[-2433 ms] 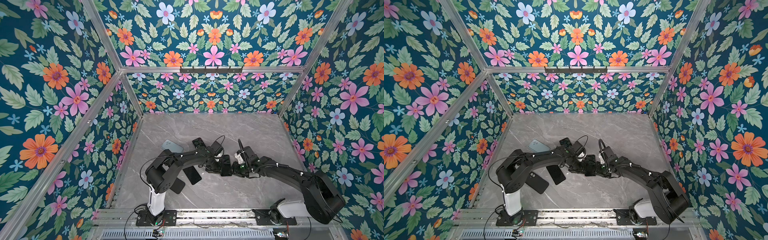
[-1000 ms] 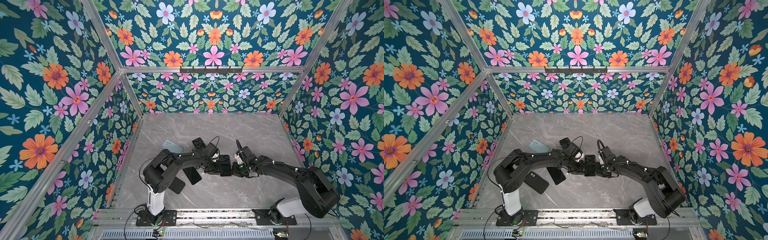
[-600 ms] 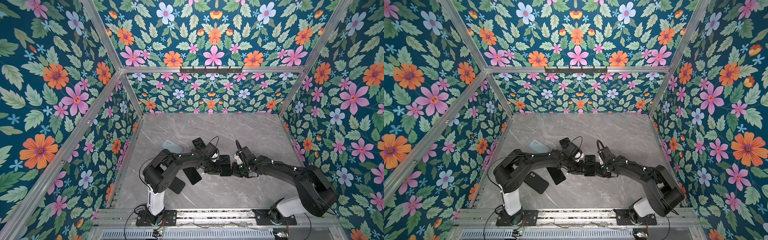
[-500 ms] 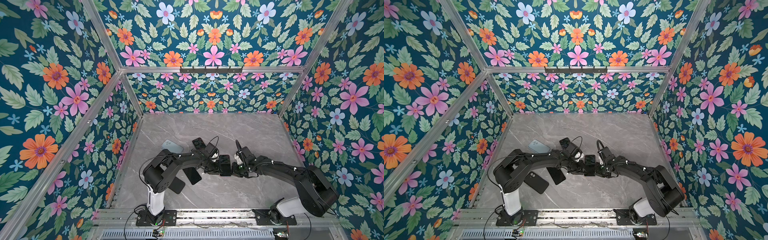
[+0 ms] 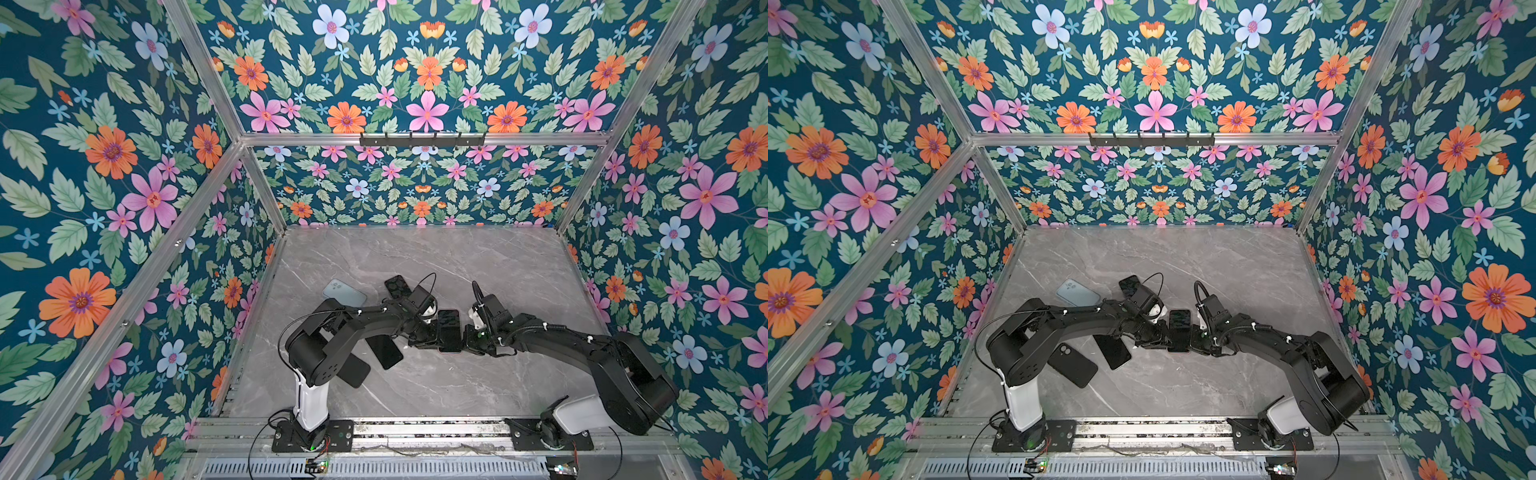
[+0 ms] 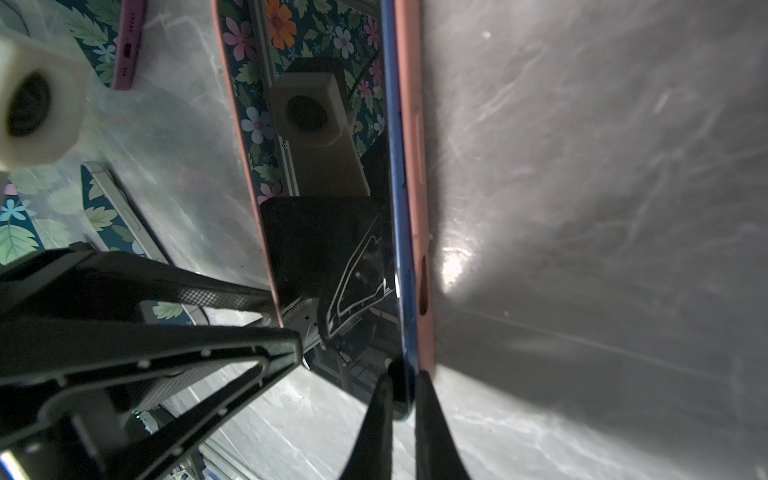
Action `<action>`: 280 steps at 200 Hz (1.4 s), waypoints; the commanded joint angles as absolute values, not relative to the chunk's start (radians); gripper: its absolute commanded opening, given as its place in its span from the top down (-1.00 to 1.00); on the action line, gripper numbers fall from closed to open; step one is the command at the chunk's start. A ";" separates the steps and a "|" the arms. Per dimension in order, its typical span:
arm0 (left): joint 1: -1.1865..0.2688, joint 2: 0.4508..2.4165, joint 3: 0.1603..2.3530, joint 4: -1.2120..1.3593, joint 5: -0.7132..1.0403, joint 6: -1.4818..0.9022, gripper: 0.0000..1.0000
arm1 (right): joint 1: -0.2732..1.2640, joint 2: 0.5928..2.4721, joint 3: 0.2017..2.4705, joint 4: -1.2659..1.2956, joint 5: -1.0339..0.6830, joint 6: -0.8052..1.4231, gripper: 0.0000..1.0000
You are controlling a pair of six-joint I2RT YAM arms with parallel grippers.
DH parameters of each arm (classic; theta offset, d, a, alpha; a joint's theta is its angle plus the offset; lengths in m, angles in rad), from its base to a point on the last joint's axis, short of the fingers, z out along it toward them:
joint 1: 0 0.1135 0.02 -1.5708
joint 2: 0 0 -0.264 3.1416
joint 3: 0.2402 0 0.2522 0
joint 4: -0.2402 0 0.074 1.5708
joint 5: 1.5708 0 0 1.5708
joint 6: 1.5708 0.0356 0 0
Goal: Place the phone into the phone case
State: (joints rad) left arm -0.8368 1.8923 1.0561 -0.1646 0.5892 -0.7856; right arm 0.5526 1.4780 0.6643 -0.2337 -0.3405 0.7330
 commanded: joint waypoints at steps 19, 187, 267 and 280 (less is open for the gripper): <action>-0.841 1.907 1.054 -0.151 0.573 -0.790 0.37 | 0.566 1.506 0.652 -0.180 -0.393 0.746 0.79; -0.841 1.907 1.052 -0.139 0.577 -0.790 0.37 | 0.566 1.550 0.639 -0.160 -0.382 0.757 0.97; -0.831 1.871 1.051 -0.181 0.554 -0.769 0.37 | 0.566 1.445 0.707 -0.324 -0.297 0.701 0.91; -0.821 1.855 1.048 -0.203 0.541 -0.756 0.36 | 0.564 1.411 0.724 -0.375 -0.261 0.686 0.83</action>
State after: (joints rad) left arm -0.8303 1.8744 1.0531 -0.1749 0.5503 -0.7849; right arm 0.5598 1.4609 0.6949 -0.2764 -0.3191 0.7254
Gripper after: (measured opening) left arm 0.317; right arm 0.066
